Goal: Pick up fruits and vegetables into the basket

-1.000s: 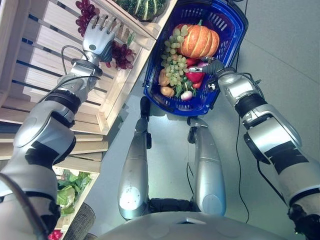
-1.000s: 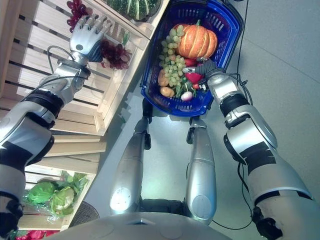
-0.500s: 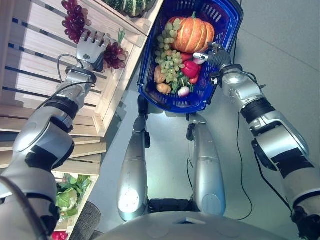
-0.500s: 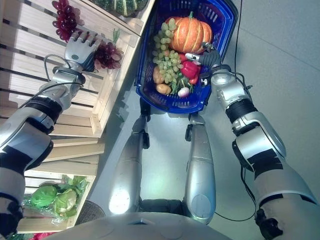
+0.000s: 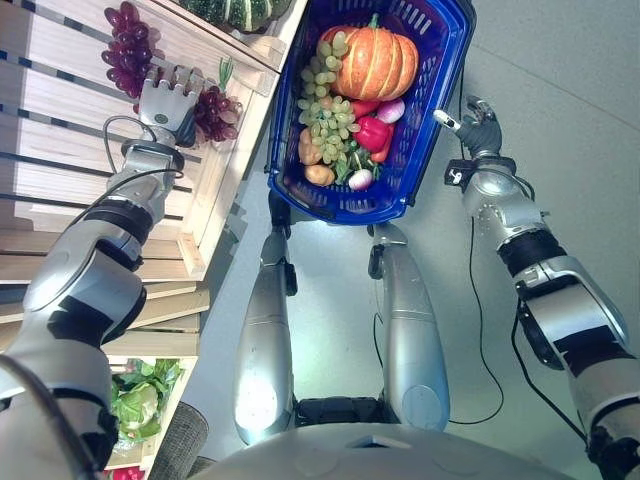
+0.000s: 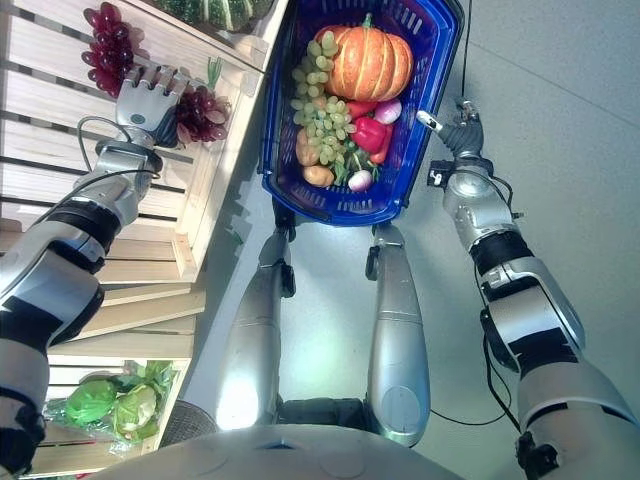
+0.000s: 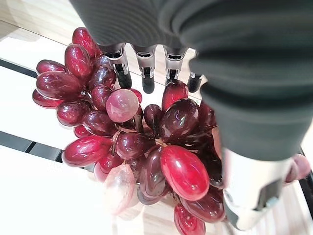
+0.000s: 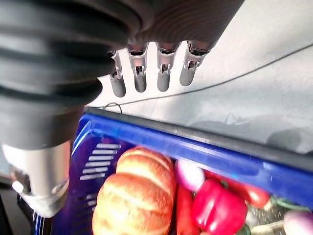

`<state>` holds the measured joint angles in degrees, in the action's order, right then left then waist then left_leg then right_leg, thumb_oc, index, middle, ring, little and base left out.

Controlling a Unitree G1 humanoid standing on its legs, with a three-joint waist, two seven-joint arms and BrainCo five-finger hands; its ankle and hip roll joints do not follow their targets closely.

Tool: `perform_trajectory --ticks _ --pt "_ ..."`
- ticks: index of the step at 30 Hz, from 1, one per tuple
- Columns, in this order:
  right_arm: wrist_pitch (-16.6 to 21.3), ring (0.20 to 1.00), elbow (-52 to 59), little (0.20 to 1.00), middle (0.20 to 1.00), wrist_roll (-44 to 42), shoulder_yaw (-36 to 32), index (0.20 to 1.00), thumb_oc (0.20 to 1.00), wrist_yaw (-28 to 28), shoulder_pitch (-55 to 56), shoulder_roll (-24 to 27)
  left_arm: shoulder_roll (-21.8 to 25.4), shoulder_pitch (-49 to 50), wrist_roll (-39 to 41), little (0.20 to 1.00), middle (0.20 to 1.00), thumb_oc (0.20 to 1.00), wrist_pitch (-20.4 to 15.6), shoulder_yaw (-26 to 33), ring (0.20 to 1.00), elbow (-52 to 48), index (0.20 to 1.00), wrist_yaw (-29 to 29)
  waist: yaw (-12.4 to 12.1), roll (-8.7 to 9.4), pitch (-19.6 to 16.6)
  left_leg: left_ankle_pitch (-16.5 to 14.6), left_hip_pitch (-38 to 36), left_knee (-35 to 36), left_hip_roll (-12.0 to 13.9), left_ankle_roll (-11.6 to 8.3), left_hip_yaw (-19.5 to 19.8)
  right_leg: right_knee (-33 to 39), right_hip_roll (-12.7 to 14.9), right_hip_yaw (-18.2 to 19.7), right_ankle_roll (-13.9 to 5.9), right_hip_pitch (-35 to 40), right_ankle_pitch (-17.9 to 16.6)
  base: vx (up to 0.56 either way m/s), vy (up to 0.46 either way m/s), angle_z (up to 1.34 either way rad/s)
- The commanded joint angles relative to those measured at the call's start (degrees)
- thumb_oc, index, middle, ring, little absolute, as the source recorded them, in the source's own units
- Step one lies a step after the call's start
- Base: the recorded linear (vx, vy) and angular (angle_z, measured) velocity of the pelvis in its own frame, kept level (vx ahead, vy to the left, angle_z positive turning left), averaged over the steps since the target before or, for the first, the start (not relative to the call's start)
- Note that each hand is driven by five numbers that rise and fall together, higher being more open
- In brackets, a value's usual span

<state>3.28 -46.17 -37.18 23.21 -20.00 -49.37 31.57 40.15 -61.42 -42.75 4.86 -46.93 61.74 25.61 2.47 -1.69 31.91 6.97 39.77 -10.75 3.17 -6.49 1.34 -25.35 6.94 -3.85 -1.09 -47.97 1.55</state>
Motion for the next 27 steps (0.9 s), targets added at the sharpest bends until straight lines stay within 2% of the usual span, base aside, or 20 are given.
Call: perform_trajectory --ticks 1,12,14,15,16,17,27 --pt "4.1 1.0 0.5 1.0 1.0 -1.8 -1.3 1.0 1.0 0.0 0.7 1.8 2.5 1.7 0.9 1.0 1.0 1.0 1.6 4.1 1.0 4.3 1.0 -0.2 1.0 0.2 -2.1 -3.3 3.1 -4.0 -3.8 3.16 -3.6 4.0 -5.5 -3.2 -1.18 3.5 0.6 0.0 0.0 0.0" --pt "4.8 1.0 0.0 1.0 1.0 -2.8 -0.8 1.0 1.0 0.3 -0.3 1.1 2.5 0.1 1.1 1.0 1.0 1.0 0.6 3.1 1.0 6.9 1.0 -1.9 1.2 0.93 -2.1 -3.3 3.1 -3.4 -3.6 2.92 -3.5 5.3 -5.6 -3.1 -1.43 3.8 0.0 -0.01 -0.01 -0.02" --pt "4.9 1.0 0.1 1.0 1.0 -2.7 -0.8 1.0 1.0 0.2 -0.3 1.0 2.5 0.0 1.2 0.84 0.84 0.84 0.7 2.9 0.84 7.1 0.84 -2.0 1.3 0.92 -2.1 -3.3 3.1 -3.4 -3.6 2.86 -3.5 5.4 -5.6 -3.1 -1.46 3.9 0.0 0.0 0.0 0.0" --pt "4.9 1.0 0.3 1.0 1.0 -2.6 -0.7 1.0 1.0 0.1 -0.2 0.9 2.5 0.1 1.3 0.451 0.451 0.451 0.5 2.8 0.451 7.2 0.451 -2.1 1.3 0.88 -2.1 -3.4 3.2 -3.6 -3.6 2.86 -3.5 5.3 -5.7 -3.0 -1.45 3.8 0.0 0.0 0.0 0.0" --pt "5.0 1.0 0.3 1.0 1.0 -2.6 -0.7 1.0 1.0 0.1 -0.2 0.9 2.5 0.2 1.4 0.373 0.373 0.373 0.5 2.8 0.373 7.2 0.373 -2.1 1.3 0.88 -2.1 -3.4 3.2 -3.6 -3.6 2.85 -3.5 5.2 -5.7 -3.0 -1.45 3.8 0.0 0.0 0.0 0.0" --pt "5.1 1.0 0.4 1.0 1.0 -2.7 -0.8 1.0 1.0 -0.1 -0.2 0.9 2.4 0.3 1.3 0.2 0.2 0.2 0.5 2.9 0.2 7.3 0.2 -2.5 1.3 0.89 -2.1 -3.4 3.2 -3.6 -3.6 2.85 -3.5 5.3 -5.6 -2.9 -1.45 3.8 0.0 0.0 0.0 0.0" --pt "5.1 1.0 1.0 1.0 1.0 -2.6 -0.9 1.0 1.0 -0.5 -0.4 0.3 2.2 0.6 3.0 0.2 0.2 0.2 0.3 2.6 0.2 8.0 0.2 -7.3 1.3 1.08 -2.1 -3.5 3.3 -3.5 -3.6 2.78 -3.4 5.7 -5.8 -2.8 -1.55 3.8 -0.2 0.0 0.0 0.0"
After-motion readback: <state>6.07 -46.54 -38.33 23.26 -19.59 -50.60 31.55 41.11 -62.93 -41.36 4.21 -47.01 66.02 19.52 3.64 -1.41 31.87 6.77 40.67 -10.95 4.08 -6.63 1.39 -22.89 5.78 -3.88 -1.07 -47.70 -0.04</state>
